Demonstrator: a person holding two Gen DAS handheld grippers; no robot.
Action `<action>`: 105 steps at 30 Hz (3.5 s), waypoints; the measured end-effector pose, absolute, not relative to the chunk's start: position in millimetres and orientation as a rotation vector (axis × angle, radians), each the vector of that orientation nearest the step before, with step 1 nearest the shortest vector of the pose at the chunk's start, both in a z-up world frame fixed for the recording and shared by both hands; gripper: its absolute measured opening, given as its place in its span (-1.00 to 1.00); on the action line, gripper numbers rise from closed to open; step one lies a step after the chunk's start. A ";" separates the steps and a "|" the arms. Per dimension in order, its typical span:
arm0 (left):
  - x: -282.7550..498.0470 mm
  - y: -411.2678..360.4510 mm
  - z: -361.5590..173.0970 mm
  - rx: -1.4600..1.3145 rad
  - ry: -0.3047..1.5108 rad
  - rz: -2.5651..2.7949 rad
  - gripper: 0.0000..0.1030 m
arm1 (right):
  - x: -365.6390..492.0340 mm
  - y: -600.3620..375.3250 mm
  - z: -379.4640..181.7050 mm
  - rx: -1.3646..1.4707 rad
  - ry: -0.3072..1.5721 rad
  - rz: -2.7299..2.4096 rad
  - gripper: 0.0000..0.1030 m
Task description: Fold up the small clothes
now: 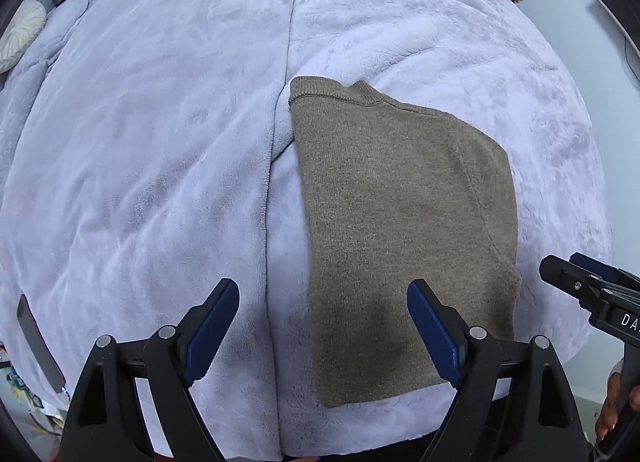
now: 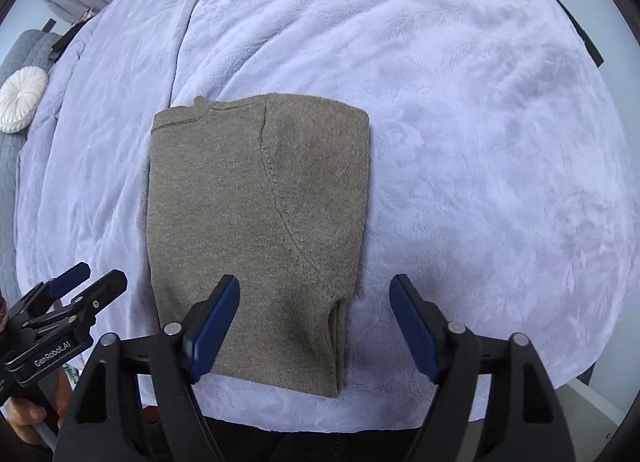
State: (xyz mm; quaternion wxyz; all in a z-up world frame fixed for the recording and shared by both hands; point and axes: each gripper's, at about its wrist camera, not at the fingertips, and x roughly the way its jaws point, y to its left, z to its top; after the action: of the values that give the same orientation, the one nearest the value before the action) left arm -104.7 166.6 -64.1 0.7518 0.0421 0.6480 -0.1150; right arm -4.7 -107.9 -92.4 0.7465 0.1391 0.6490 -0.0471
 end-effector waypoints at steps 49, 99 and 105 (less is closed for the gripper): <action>-105.9 167.0 -57.4 0.117 1.410 -0.170 1.00 | 0.4 -106.0 -78.5 0.228 1.374 -0.158 0.99; -111.9 179.6 -53.7 0.095 1.412 -0.132 1.00 | -0.7 -91.4 -78.2 0.214 1.372 -0.145 0.99; -107.6 174.3 -51.5 0.108 1.403 -0.145 1.00 | 2.8 -95.7 -76.9 0.216 1.371 -0.147 0.99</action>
State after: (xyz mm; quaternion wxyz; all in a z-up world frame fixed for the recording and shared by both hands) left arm -107.6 174.3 -51.5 0.7603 0.0494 0.6443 -0.0668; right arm 2.8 -95.7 -76.9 0.7663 0.0993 0.6311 -0.0678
